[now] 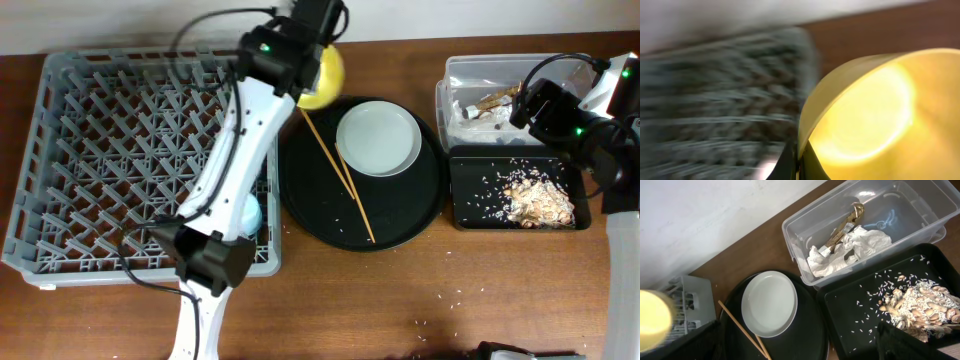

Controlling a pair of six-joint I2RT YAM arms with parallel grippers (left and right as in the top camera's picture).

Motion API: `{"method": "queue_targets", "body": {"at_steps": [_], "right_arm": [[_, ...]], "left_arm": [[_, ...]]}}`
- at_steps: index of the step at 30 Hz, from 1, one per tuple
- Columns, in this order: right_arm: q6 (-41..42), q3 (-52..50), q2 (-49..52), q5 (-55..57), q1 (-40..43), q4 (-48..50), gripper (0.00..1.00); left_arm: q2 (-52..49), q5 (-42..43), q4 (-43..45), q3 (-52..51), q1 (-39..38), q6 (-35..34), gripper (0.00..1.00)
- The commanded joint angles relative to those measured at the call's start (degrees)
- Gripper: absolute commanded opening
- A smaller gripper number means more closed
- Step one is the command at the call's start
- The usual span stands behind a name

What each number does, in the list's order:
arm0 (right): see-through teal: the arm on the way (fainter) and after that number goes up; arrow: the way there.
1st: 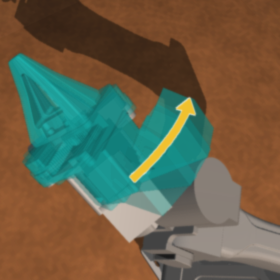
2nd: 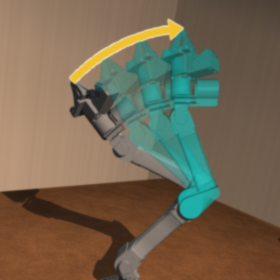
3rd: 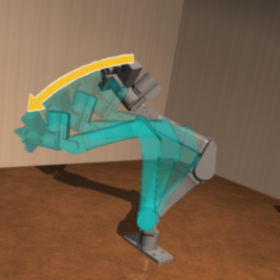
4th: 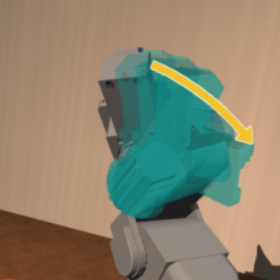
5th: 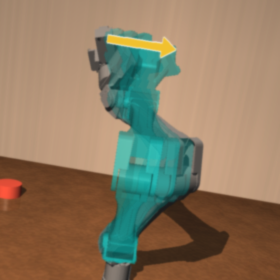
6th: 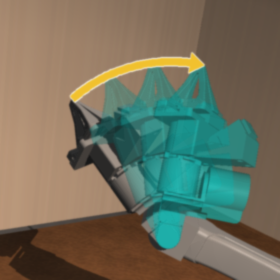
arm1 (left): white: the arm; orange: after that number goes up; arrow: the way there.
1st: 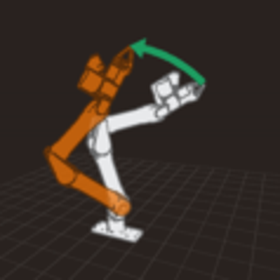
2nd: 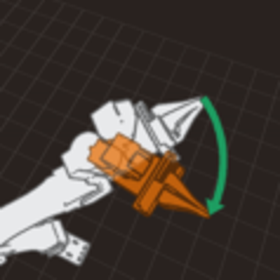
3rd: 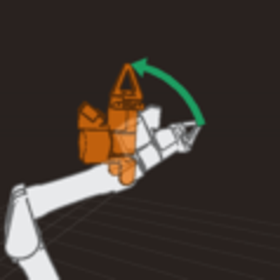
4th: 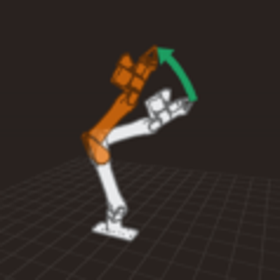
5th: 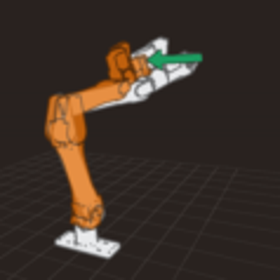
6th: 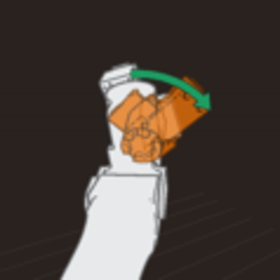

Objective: Sort waste into correct bins and load items into the dishwasher rack
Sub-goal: 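Carry the yellow bowl to the back of the rack and set it in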

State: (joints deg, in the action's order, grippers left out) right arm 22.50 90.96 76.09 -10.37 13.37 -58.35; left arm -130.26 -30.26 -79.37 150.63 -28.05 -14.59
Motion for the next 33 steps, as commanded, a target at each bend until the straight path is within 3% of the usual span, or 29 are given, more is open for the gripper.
{"method": "queue_targets", "body": {"at_steps": [1,6,16,33], "right_arm": [[0.3,0.4,0.2,0.3,0.2,0.1,0.98],[0.3,0.4,0.2,0.3,0.2,0.2,0.98],[0.3,0.4,0.9,0.4,0.2,0.2,0.98],[0.3,0.4,3.0,0.3,0.2,-0.1,0.98]], "left_arm": [[-1.0,-20.5,-0.2,-2.9,1.6,-2.9,0.0],[-1.0,-31.0,5.2,-11.2,3.5,-6.3,0.0],[-1.0,-43.3,26.0,-31.0,5.2,-6.4,0.0],[-1.3,-42.8,37.9,-37.5,8.0,-6.4,0.0]]}}
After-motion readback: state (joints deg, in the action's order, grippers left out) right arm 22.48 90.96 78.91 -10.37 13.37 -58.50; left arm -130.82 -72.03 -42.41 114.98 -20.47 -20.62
